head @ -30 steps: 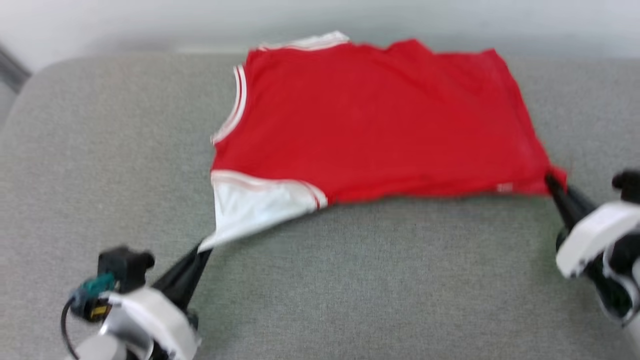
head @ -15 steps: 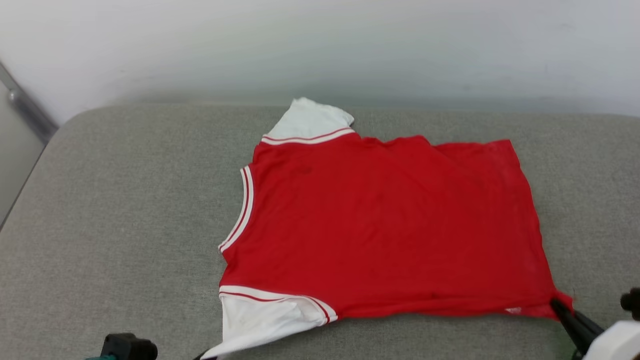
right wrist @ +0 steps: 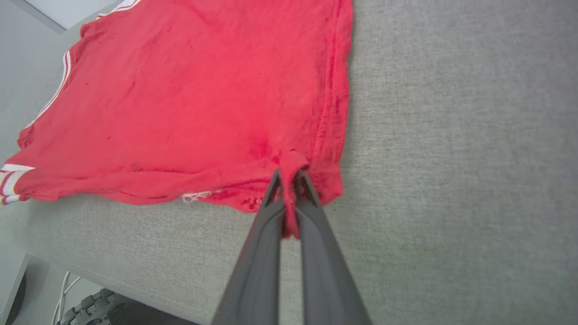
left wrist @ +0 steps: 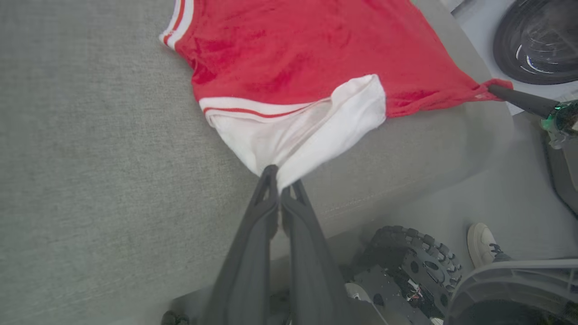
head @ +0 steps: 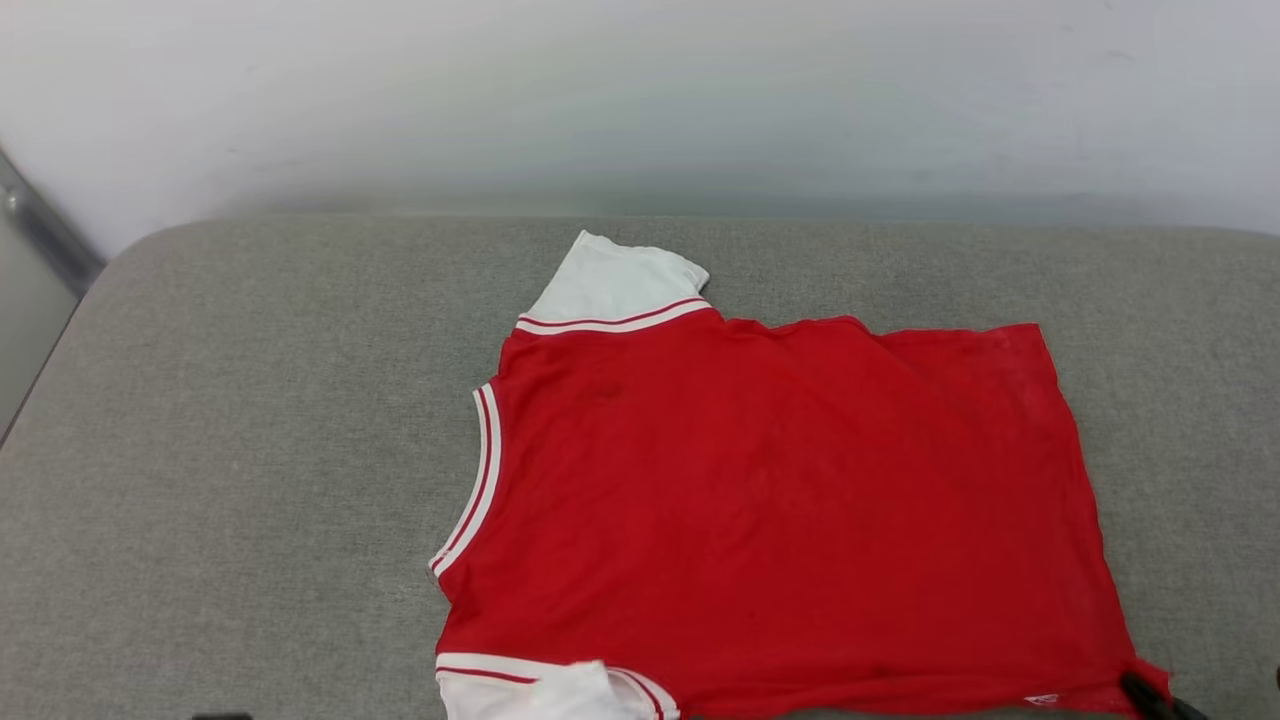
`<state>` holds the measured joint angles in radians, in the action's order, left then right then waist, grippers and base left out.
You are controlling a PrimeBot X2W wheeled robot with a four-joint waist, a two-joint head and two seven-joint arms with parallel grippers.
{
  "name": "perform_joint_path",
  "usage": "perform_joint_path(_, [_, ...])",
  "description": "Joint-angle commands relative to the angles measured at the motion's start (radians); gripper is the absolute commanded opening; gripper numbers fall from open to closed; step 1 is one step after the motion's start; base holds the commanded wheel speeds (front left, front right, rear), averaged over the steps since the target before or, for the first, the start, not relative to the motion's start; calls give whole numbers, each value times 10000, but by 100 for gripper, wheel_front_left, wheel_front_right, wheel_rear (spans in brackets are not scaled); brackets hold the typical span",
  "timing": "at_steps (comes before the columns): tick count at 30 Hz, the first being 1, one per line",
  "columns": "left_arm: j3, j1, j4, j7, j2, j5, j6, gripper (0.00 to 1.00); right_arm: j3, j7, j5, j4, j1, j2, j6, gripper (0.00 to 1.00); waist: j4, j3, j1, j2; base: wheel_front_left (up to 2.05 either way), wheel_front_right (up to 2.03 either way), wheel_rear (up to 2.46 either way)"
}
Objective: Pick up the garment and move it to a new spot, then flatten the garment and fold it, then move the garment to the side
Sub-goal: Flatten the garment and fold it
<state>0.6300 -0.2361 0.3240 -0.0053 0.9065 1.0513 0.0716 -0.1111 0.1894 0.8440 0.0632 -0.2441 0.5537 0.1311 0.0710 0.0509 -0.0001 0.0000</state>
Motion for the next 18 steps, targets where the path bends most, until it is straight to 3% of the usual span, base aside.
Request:
perform_joint_path(1, [-155,292,72,-170,-93,10,-88,0,112,108,75,-200,-70,-43,-7,0,-28,43,1,0,0,0,0])
perform_joint_path(11, [-763,2065,-241,-709,-434,-674,-557,0,819,786,-131,-1091,707,-226,-7,0,-130,727,1,0,0,0,0])
perform_joint_path(18, [-945,3596,-1112,-612,-786,-915,-994,0,777,1368,-836,-826,2005,-410,-7,0,-218,1710,1,0,0,0,0])
